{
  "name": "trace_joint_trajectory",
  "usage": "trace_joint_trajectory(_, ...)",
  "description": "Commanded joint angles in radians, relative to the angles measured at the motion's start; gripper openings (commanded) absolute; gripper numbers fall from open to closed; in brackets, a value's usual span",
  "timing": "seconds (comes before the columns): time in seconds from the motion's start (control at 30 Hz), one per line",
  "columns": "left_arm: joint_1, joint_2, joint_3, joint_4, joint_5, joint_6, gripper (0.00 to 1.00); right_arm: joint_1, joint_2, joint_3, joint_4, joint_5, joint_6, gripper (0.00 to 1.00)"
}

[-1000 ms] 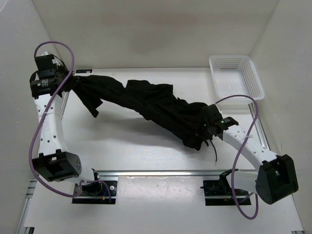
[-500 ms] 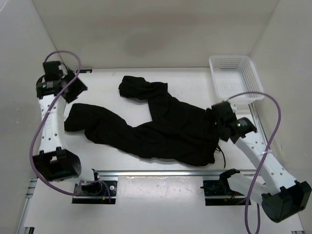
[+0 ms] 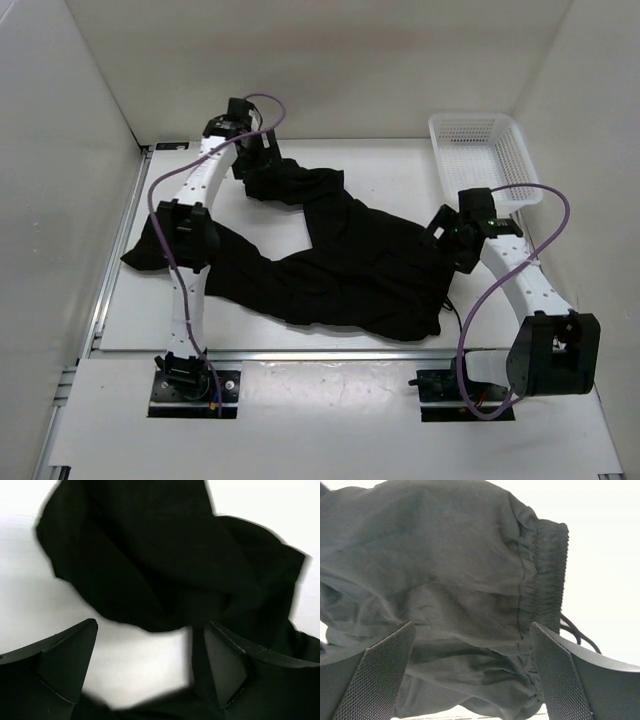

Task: Fold and stack the trousers
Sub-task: Flatten the trousers out

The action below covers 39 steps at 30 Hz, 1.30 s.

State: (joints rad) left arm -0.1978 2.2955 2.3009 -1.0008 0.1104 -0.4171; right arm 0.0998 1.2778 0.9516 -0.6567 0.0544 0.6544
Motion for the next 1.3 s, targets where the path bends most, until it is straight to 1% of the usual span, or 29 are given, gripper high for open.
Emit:
trace_joint_trajectory(0.0, -0.005, 0.083, 0.133, -0.036, -0.005, -0.015, 0.99, -0.043, 0.003, 0.007, 0.042, -0.074, -0.041, 1.0)
trace_joint_trajectory(0.07, -0.005, 0.145, 0.196, -0.045, 0.018, -0.025, 0.99, -0.107, 0.034, -0.002, 0.054, -0.106, -0.062, 1.0)
trace_joint_trajectory(0.23, -0.005, 0.209, 0.158, -0.013, 0.069, -0.057, 0.99, -0.179, 0.146, -0.011, 0.1, -0.128, -0.072, 1.0)
trace_joint_trajectory(0.27, -0.005, 0.219, 0.158, -0.013, 0.089, -0.057, 0.91, -0.18, 0.162, -0.011, 0.1, -0.14, -0.072, 1.0)
trace_joint_trajectory(0.3, -0.005, 0.219, 0.149, -0.013, 0.109, -0.057, 0.48, -0.18, 0.178, -0.02, 0.127, -0.149, -0.072, 0.98)
trace_joint_trajectory(0.33, -0.005, 0.219, 0.149, -0.013, 0.109, -0.057, 0.12, -0.189, 0.211, -0.02, 0.137, -0.162, -0.072, 0.96)
trace_joint_trajectory(0.37, -0.005, 0.197, 0.14, -0.031, 0.068, -0.057, 0.1, -0.189, 0.23, -0.02, 0.137, -0.172, -0.072, 0.93)
trace_joint_trajectory(0.4, -0.005, 0.17, 0.102, -0.032, 0.037, -0.074, 0.1, -0.189, 0.273, -0.02, 0.152, -0.183, -0.072, 0.9)
trace_joint_trajectory(0.43, 0.004, 0.08, 0.068, -0.032, -0.001, -0.084, 0.1, -0.189, 0.294, -0.01, 0.152, -0.192, -0.072, 0.82)
trace_joint_trajectory(0.47, 0.014, 0.027, 0.033, -0.022, -0.082, -0.094, 0.1, -0.189, 0.313, -0.01, 0.166, -0.192, -0.084, 0.79)
trace_joint_trajectory(0.5, 0.038, -0.029, -0.036, -0.013, -0.115, -0.104, 0.1, -0.175, 0.328, -0.01, 0.175, -0.192, -0.084, 0.75)
trace_joint_trajectory(0.57, 0.079, -0.196, -0.096, 0.01, -0.164, -0.104, 0.1, -0.149, 0.348, -0.01, 0.203, -0.192, -0.095, 0.59)
trace_joint_trajectory(0.6, 0.131, -0.247, -0.135, 0.01, -0.176, -0.104, 0.1, -0.125, 0.359, -0.01, 0.203, -0.192, -0.095, 0.49)
trace_joint_trajectory(0.63, 0.161, -0.293, -0.149, 0.01, -0.176, -0.104, 0.1, -0.112, 0.359, -0.001, 0.212, -0.17, -0.104, 0.31)
trace_joint_trajectory(0.7, 0.242, -0.401, -0.17, 0.019, -0.176, -0.104, 0.1, -0.082, 0.37, 0.033, 0.212, -0.15, -0.104, 0.12)
trace_joint_trajectory(0.73, 0.265, -0.427, -0.17, 0.019, -0.176, -0.104, 0.1, -0.072, 0.37, 0.047, 0.212, -0.134, -0.104, 0.02)
trace_joint_trajectory(0.77, 0.287, -0.467, -0.17, 0.019, -0.167, -0.094, 0.1, -0.054, 0.37, 0.062, 0.192, -0.117, -0.093, 0.0)
trace_joint_trajectory(0.87, 0.346, -0.492, -0.17, 0.019, -0.147, -0.08, 0.1, -0.028, 0.359, 0.128, 0.169, -0.05, -0.093, 0.0)
trace_joint_trajectory(0.93, 0.359, -0.458, -0.14, 0.01, -0.124, -0.068, 0.1, -0.019, 0.359, 0.195, 0.152, -0.021, -0.084, 0.0)
trace_joint_trajectory(0.97, 0.359, -0.437, -0.127, 0.01, -0.124, -0.057, 0.14, -0.018, 0.359, 0.217, 0.152, 0.005, -0.084, 0.0)
trace_joint_trajectory(1.0, 0.369, -0.383, -0.117, 0.001, -0.106, -0.057, 0.25, -0.018, 0.359, 0.237, 0.152, 0.005, -0.084, 0.0)
trace_joint_trajectory(1.03, 0.37, -0.343, -0.098, -0.016, -0.077, -0.04, 0.45, -0.018, 0.379, 0.281, 0.141, 0.005, -0.084, 0.0)
trace_joint_trajectory(1.07, 0.37, -0.3, -0.019, -0.053, -0.068, -0.04, 0.7, -0.018, 0.396, 0.308, 0.132, -0.007, -0.107, 0.0)
trace_joint_trajectory(1.1, 0.37, -0.222, 0.027, -0.164, -0.067, -0.04, 0.75, -0.018, 0.431, 0.337, 0.091, -0.007, -0.107, 0.16)
trace_joint_trajectory(1.13, 0.37, -0.203, 0.064, -0.194, -0.055, -0.04, 0.79, -0.009, 0.431, 0.354, 0.08, -0.016, -0.119, 0.26)
trace_joint_trajectory(1.17, 0.356, -0.203, 0.055, -0.194, -0.067, -0.04, 0.81, 0.004, 0.431, 0.354, 0.08, -0.016, -0.119, 0.38)
trace_joint_trajectory(1.2, 0.345, -0.262, 0.02, -0.177, -0.084, -0.04, 0.88, 0.005, 0.404, 0.345, 0.08, -0.016, -0.13, 0.58)
trace_joint_trajectory(1.23, 0.333, -0.301, -0.08, -0.109, -0.101, -0.028, 0.91, 0.033, 0.364, 0.322, 0.08, -0.016, -0.13, 0.67)
trace_joint_trajectory(1.27, 0.321, -0.339, -0.127, -0.075, -0.101, -0.028, 0.94, 0.047, 0.344, 0.311, 0.08, -0.016, -0.13, 0.76)
